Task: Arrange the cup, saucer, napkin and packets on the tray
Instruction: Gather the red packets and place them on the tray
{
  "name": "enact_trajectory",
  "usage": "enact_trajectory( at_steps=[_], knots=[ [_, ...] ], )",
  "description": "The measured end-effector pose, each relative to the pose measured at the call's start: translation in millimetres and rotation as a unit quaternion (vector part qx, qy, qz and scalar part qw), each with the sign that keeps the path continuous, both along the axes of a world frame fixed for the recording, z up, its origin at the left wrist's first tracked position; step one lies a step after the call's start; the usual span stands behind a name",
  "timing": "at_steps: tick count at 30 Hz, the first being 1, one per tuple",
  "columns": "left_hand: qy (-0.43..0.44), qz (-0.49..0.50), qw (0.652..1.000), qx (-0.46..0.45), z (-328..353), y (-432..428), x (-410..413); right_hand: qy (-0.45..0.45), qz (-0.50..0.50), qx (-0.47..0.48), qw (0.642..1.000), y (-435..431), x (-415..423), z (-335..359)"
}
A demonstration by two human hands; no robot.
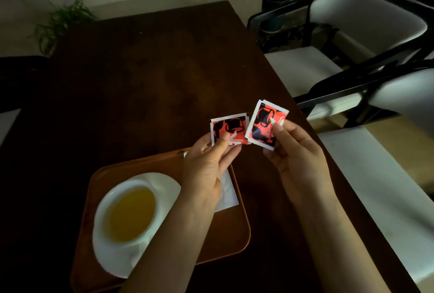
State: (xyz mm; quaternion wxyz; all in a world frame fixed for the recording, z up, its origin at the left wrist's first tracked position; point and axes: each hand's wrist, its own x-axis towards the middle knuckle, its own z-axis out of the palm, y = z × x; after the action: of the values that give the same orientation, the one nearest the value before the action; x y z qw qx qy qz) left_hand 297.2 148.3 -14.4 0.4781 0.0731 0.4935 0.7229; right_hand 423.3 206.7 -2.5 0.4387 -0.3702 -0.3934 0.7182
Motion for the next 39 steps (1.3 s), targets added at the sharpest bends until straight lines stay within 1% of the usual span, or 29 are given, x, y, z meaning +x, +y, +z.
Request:
enact_trajectory(
  at_steps=[2,3,5,6,8,10,12,16,19,22,25,27,28,31,32,34,37,39],
  knots=[
    [0.026,-0.004,1.000,0.002,0,-4,-3,-0.021,-0.023,0.026,0.999,1,-3,1],
    [0.035,-0.009,0.999,0.002,0,-7,-4,-0.055,-0.033,0.053,0.996,3,-4,2],
    [0.052,-0.021,0.998,0.000,1,-11,-7,-0.152,-0.039,0.147,0.977,7,-5,4],
    [0.063,-0.029,0.998,0.000,1,-13,-7,-0.180,-0.030,0.191,0.964,9,-6,6],
    [0.083,-0.045,0.996,-0.001,1,-15,-7,-0.200,0.004,0.246,0.948,10,-9,10],
    [0.099,-0.062,0.993,-0.008,3,-17,-4,-0.219,0.029,0.282,0.934,8,-13,12],
    [0.113,-0.083,0.990,-0.014,5,-19,-1,-0.222,0.036,0.305,0.925,5,-15,12],
    [0.099,-0.103,0.990,-0.019,7,-30,3,-0.220,0.045,0.319,0.921,-5,-11,9],
    [0.107,-0.103,0.989,-0.024,8,-43,4,-0.207,0.051,0.322,0.922,-18,-9,9],
    [0.147,-0.098,0.984,-0.040,13,-56,-2,-0.184,0.091,0.328,0.922,-33,-5,17],
    [0.214,-0.132,0.962,-0.106,25,-61,-9,-0.198,0.148,0.344,0.906,-47,0,29],
    [0.249,-0.179,0.943,-0.132,32,-65,-13,-0.235,0.156,0.379,0.881,-54,4,36],
    [0.252,-0.203,0.937,-0.132,36,-68,-14,-0.256,0.155,0.403,0.865,-57,5,39],
    [0.218,-0.262,0.931,-0.131,43,-78,-16,-0.313,0.150,0.457,0.819,-64,9,41],
    [0.220,-0.285,0.924,-0.129,43,-82,-17,-0.327,0.150,0.472,0.805,-66,11,40],
    [0.244,-0.344,0.900,-0.110,43,-91,-17,-0.355,0.154,0.495,0.778,-72,13,37],
    [0.273,-0.427,0.858,-0.081,39,-104,-15,-0.387,0.158,0.505,0.756,-78,18,32],
    [0.262,-0.442,0.854,-0.083,35,-106,-14,-0.394,0.162,0.496,0.757,-82,20,25]
  ],
)
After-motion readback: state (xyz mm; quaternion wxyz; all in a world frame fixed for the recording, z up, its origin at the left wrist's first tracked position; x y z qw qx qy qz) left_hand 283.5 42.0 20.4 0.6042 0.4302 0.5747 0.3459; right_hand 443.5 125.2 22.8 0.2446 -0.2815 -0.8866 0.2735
